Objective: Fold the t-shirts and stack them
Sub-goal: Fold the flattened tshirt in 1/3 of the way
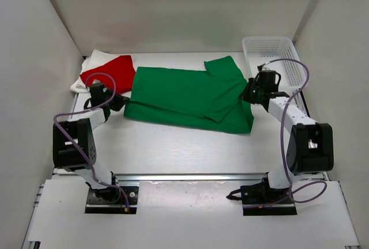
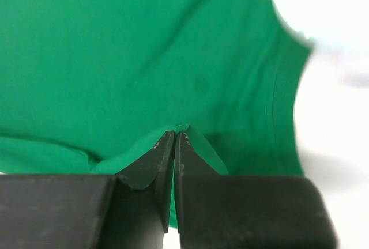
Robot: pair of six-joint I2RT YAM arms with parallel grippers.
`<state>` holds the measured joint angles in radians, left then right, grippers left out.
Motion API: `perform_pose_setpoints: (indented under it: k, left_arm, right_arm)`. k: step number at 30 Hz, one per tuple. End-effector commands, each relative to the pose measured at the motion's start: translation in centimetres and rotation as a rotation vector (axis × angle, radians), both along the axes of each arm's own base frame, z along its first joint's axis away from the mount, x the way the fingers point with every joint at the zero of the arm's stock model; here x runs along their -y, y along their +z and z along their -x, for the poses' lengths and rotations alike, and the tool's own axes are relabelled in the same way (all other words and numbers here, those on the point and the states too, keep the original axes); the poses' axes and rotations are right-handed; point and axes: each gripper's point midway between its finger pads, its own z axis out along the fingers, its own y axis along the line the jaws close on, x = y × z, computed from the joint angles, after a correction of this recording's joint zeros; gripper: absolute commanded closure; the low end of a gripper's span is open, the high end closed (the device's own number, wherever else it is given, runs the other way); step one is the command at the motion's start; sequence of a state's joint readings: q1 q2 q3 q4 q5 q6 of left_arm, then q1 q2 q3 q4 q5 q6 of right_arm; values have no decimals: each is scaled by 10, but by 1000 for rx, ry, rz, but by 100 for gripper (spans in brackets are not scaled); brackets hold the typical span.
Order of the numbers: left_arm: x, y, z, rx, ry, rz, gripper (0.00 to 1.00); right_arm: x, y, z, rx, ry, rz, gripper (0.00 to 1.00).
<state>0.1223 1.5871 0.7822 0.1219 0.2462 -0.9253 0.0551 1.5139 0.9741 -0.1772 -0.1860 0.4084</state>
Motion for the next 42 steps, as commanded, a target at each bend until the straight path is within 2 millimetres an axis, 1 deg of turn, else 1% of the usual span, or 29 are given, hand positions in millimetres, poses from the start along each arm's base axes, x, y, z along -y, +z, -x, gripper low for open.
perform_pose_setpoints:
  k: [1, 2, 3, 5, 7, 8, 10, 12, 13, 15, 17, 18, 20, 21, 22, 23, 24, 25, 26, 27, 28, 29, 30, 31, 34, 37, 39, 40, 42]
  left_arm:
    - [-6, 13, -26, 50, 18, -15, 100]
    - [-6, 5, -28, 33, 21, -13, 100]
    - [-6, 7, -32, 41, 16, -21, 100]
    - [-4, -1, -39, 23, 4, -18, 100]
    - [-3, -7, -40, 12, -1, -11, 100]
    - [-4, -8, -42, 17, -2, -1, 97]
    - [4, -6, -42, 37, -22, 26, 91]
    - [6, 0, -45, 62, -32, 24, 78]
    - [4, 6, -47, 76, -29, 26, 69]
    - [11, 20, -46, 117, -53, 22, 58]
    - [6, 34, -44, 140, -46, 3, 49]
    - [6, 40, -42, 154, -42, -8, 48]
    - [4, 38, -31, 127, -43, -32, 45]
    - [4, 35, -23, 120, -42, -43, 45]
    - [5, 29, -11, 107, -38, -38, 47]
    - [6, 26, -5, 109, -47, -43, 50]
    - [9, 15, 10, 80, -45, -39, 52]
    - [9, 5, 24, 58, -43, -50, 53]
    - [6, 0, 33, 51, -30, -67, 53]
    - [8, -6, 39, 36, -37, -70, 51]
    - [4, -15, 46, 18, -17, -73, 48]
    - [5, -18, 48, 12, -21, -69, 48]
    - [7, -25, 50, -4, -29, -55, 46]
    - [9, -32, 51, -27, -34, -45, 46]
    - [9, -45, 48, -73, -47, -41, 45]
    - [11, -53, 46, -92, -43, -40, 46]
    - [10, -54, 41, -88, -37, -47, 47]
    - [12, -56, 39, -97, -38, -44, 48]
    - [14, -56, 34, -87, -47, -46, 53]
  right_arm:
    - [3, 31, -42, 120, 26, 32, 100]
    - [4, 21, -45, 97, 25, 46, 100]
    - [7, 27, -54, 113, 19, 51, 100]
    - [8, 17, -63, 96, 16, 47, 100]
    - [11, 20, -77, 113, 8, 44, 100]
    - [11, 15, -80, 105, 7, 42, 100]
    - [12, 21, -94, 124, -5, 45, 100]
    - [9, 20, -100, 111, 1, 64, 97]
    - [3, 24, -102, 119, 7, 79, 94]
    - [9, 26, -104, 122, -23, 103, 89]
    - [13, 38, -101, 135, -48, 106, 82]
    - [13, 44, -97, 144, -52, 101, 79]
    - [18, 51, -88, 154, -68, 98, 65]
    - [17, 56, -78, 164, -65, 92, 64]
    - [13, 70, -70, 195, -61, 89, 64]
    - [10, 51, -54, 165, -51, 101, 68]
    - [9, 50, -38, 179, -55, 97, 74]
    - [3, 59, -28, 214, -48, 80, 91]
    - [0, 46, -7, 193, -46, 59, 100]
    - [-1, 24, 10, 152, -50, 44, 100]
    - [0, 24, 19, 168, -46, 34, 100]
    - [3, 0, 37, 108, -69, 26, 100]
    - [8, -13, 51, 93, -83, 33, 100]
    - [13, -24, 64, 82, -99, 37, 96]
    - [24, -40, 85, 79, -154, 7, 79]
    - [29, -53, 95, 60, -175, 5, 66]
    - [37, -59, 95, 43, -200, -2, 59]
    - [34, -63, 94, 31, -176, -11, 58]
    - [48, -72, 92, 4, -223, -22, 56]
